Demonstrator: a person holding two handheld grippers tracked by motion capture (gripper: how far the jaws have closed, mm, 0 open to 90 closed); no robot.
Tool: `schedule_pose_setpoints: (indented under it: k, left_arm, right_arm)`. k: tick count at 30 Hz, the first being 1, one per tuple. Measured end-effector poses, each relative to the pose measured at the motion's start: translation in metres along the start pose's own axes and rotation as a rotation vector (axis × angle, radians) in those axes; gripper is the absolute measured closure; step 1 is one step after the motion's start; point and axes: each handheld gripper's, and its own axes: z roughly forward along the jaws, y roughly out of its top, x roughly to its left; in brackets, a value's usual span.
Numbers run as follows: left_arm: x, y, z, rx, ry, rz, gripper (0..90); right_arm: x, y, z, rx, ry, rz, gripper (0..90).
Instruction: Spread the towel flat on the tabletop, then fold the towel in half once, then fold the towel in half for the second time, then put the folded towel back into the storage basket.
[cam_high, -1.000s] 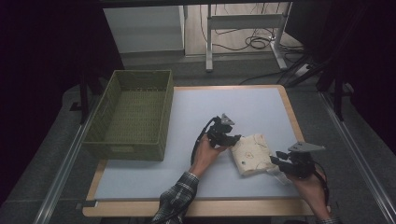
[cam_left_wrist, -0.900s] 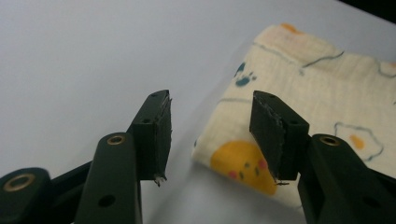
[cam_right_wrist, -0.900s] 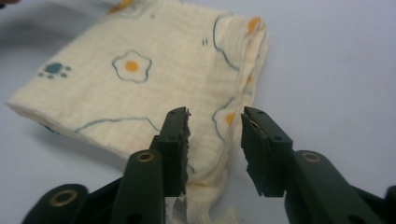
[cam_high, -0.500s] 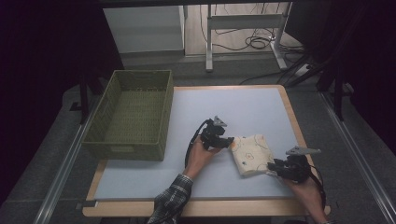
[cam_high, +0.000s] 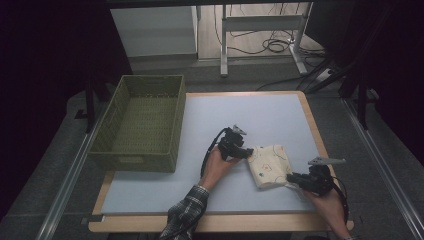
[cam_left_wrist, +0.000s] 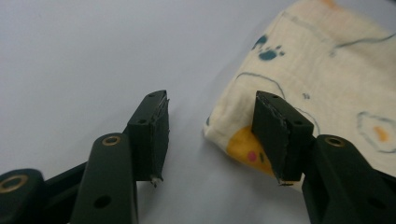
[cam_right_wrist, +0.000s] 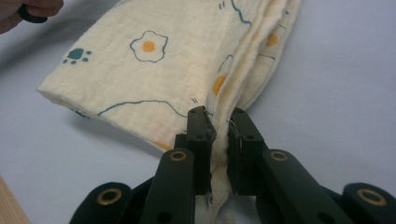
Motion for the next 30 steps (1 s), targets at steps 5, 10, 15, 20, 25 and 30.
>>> schedule_pose_setpoints:
  k: [5, 10, 15, 20, 25, 30]
  left_arm:
    - [-0.006, -0.001, 0.001, 0.018, -0.032, 0.022, 61.5]
    - [-0.009, -0.001, 0.000, 0.030, -0.071, 0.017, 80.8]
    - [-0.010, 0.001, -0.005, 0.013, -0.049, 0.056, 83.7]
    - [-0.008, 0.001, -0.013, -0.013, -0.034, 0.053, 83.9]
    - [-0.004, 0.002, -0.024, -0.021, -0.016, 0.063, 83.8]
    - [0.000, 0.001, -0.034, -0.031, 0.001, 0.058, 83.7]
  right_arm:
    - [0.001, 0.000, 0.000, -0.006, -0.007, -0.007, 81.1]
    - [0.002, 0.001, -0.001, 0.001, 0.001, -0.008, 81.3]
    - [0.002, 0.001, -0.002, -0.004, 0.027, -0.003, 81.3]
    - [0.006, 0.002, -0.004, -0.013, 0.045, -0.006, 81.3]
    - [0.011, 0.007, -0.005, -0.031, 0.077, -0.008, 81.3]
    - [0.018, 0.014, -0.004, -0.032, 0.097, -0.026, 81.3]
